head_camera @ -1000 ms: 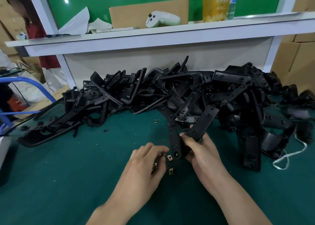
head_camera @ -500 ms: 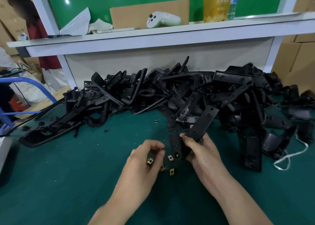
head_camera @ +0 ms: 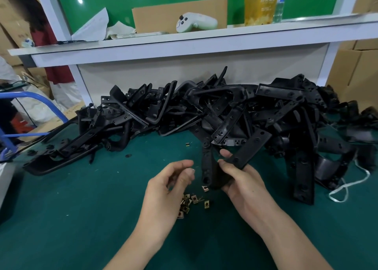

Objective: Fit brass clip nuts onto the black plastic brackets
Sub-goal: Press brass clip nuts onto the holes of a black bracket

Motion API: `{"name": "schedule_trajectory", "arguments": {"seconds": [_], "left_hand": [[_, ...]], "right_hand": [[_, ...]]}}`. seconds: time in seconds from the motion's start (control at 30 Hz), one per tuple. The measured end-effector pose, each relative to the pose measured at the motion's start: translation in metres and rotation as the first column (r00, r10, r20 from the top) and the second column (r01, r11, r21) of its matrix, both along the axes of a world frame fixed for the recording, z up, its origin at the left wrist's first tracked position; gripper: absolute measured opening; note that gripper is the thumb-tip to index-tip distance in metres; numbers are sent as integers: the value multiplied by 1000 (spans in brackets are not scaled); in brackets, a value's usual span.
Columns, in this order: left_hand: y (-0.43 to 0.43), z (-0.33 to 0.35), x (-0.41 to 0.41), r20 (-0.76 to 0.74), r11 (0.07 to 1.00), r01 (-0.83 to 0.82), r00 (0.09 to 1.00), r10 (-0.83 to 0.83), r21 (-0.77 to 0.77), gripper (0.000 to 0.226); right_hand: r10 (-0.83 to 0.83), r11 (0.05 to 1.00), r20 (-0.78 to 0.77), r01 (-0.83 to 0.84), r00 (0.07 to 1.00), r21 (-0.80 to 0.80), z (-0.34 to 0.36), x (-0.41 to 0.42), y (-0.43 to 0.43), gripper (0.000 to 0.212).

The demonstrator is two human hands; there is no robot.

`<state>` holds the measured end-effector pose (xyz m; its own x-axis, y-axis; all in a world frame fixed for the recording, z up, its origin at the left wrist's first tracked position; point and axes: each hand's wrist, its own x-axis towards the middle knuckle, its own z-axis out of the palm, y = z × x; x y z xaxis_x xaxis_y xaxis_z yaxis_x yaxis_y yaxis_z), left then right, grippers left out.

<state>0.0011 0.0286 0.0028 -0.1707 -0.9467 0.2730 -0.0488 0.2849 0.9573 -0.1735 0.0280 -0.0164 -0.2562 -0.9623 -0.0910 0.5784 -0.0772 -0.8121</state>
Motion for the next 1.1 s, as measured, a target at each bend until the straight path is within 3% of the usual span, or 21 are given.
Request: {"name": "schedule_trajectory", "arguments": {"seconds": [0.27,0.67,1.1], "left_hand": [[-3,-1,1,-84,997,18,996,-12,79,20],[-2,4,1,-124,995,-38,991,49,88,17],[-3,4,3,-121,996,4,993,7,92,28]], "right_hand": [[75,997,184,-71,980,-31,1,-2,2,28],[86,996,9,-86,996,27,0,1,4,27],[82,996,-54,-80,995,29,1,3,6,28]]}}
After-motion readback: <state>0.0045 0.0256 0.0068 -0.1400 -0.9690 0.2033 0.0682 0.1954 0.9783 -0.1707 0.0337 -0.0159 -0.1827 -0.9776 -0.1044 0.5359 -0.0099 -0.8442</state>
